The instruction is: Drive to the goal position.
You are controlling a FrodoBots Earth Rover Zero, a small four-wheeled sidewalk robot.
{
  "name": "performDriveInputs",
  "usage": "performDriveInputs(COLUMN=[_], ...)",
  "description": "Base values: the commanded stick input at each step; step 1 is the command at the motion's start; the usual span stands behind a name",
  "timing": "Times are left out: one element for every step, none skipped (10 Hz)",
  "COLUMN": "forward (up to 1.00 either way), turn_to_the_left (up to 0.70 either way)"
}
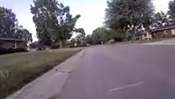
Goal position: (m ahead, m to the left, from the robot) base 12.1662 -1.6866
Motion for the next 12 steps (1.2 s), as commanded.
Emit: performDriveInputs(forward=[1.00,1.00,1.00,1.00,1.00,1.00,1.00,1.00,1.00,1.00,1.00,1.00], turn_to_the_left=[0.00,0.00,0.00,0.00,0.00,0.00,0.00,0.00,0.00,0.00,0.00,-0.35])
